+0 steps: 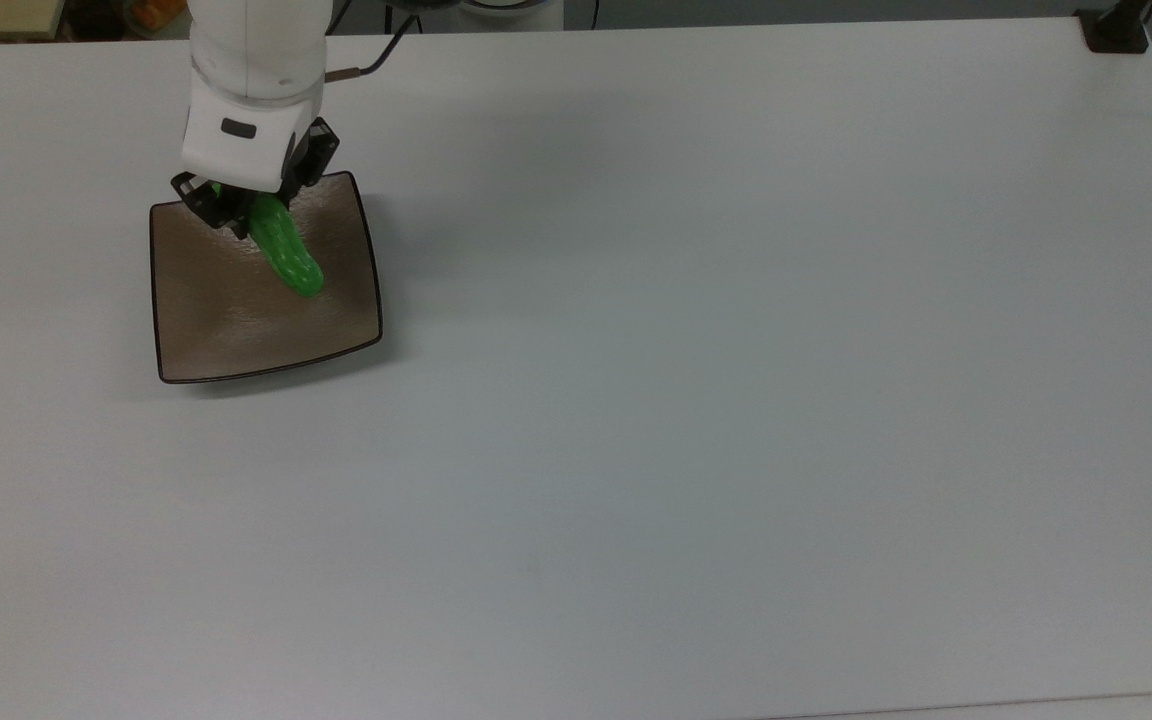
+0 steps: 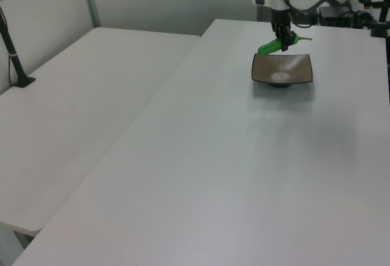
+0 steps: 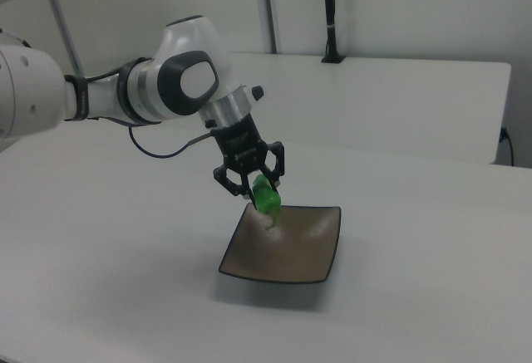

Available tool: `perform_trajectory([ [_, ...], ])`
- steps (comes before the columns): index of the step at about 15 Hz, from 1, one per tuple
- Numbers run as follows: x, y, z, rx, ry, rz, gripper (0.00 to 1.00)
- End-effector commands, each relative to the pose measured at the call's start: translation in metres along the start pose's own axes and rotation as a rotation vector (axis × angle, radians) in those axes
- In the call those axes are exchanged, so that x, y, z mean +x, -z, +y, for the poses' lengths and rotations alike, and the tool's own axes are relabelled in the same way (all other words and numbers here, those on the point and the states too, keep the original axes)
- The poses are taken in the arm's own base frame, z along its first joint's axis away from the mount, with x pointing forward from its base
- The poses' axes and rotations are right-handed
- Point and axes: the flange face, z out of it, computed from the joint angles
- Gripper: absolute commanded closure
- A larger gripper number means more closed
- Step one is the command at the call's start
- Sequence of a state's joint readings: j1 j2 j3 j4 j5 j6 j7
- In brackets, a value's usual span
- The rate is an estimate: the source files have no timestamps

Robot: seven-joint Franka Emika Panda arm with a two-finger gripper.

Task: Chili peppers are placed on a ceramic plate
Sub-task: 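Lower the pepper onto the plate and open the gripper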

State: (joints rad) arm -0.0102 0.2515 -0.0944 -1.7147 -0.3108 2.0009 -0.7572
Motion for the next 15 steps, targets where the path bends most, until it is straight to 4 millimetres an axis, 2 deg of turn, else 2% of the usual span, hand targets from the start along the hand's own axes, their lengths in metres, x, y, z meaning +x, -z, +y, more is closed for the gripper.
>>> perform_trajectory([
  [1, -0.002, 0.000, -0.001, 0.002, 0.013, -0.008, 0.00],
  [6, 0.003, 0.006, -0.002, 0.030, -0.160, 0.062, 0.00],
  [9, 0.004, 0.019, -0.006, 0.068, -0.331, 0.092, 0.00],
  [11, 0.009, 0.038, -0.017, 0.109, -0.477, 0.121, 0.00],
  [13, 0.024, 0.046, -0.037, 0.153, -0.568, 0.106, 0.00],
  [15, 0.035, 0.052, -0.049, 0.176, -0.669, 0.098, 0.00],
])
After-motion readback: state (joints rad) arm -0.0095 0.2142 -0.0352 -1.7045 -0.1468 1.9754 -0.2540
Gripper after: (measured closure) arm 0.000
